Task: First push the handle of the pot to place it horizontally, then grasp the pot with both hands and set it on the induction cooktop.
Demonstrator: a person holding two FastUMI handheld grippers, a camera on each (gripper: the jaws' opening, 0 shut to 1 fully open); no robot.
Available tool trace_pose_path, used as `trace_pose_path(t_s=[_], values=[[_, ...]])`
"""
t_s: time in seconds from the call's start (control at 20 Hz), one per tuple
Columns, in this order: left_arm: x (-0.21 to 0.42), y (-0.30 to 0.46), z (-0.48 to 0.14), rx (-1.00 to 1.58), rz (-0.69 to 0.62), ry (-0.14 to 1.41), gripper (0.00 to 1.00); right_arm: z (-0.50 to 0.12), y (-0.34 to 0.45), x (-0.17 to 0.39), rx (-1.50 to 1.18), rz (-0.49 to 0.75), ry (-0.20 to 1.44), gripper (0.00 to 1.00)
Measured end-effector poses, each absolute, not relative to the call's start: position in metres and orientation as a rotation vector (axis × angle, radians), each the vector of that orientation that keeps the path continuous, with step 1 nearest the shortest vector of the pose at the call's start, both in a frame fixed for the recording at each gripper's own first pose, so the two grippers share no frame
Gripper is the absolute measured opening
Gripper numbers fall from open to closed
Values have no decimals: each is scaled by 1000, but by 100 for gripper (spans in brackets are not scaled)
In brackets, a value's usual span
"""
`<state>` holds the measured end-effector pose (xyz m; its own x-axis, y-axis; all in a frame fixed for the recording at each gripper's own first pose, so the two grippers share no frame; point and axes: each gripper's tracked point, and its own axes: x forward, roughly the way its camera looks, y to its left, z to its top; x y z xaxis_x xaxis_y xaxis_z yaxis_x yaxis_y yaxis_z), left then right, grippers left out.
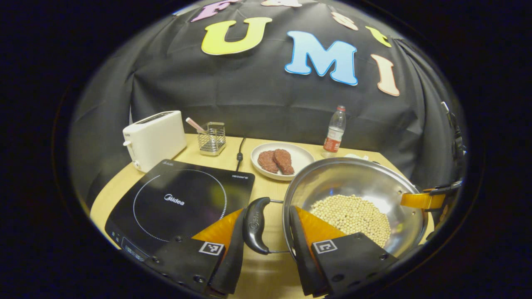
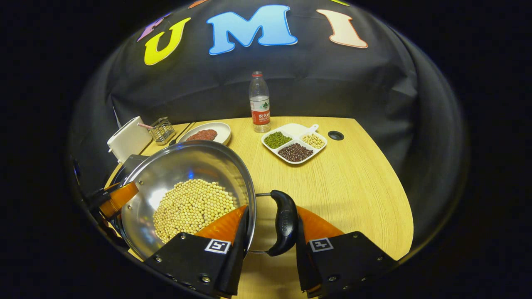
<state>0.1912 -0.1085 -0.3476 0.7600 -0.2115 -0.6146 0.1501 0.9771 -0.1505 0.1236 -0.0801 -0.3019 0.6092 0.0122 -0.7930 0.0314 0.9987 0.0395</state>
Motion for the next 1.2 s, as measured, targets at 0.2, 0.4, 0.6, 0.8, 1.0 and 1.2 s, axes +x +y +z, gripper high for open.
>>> trace_pose_path(t_s=[0.2,0.4,0.6,0.8,1.0,1.2], values=[[199,-71,-341,-91,-234,678,64,-291,-46,118,57,-44,908,54],[214,-27,-335,-79,-254,670,60,-288,-6,117,72,-65,901,54],[226,21,-332,-74,-254,659,63,-286,37,124,78,-68,891,54],[238,69,-334,-75,-244,655,60,-283,82,133,75,-58,880,54],[249,114,-336,-76,-230,656,60,-284,124,140,78,-41,878,54],[258,155,-339,-74,-214,658,63,-286,162,147,83,-26,873,54]])
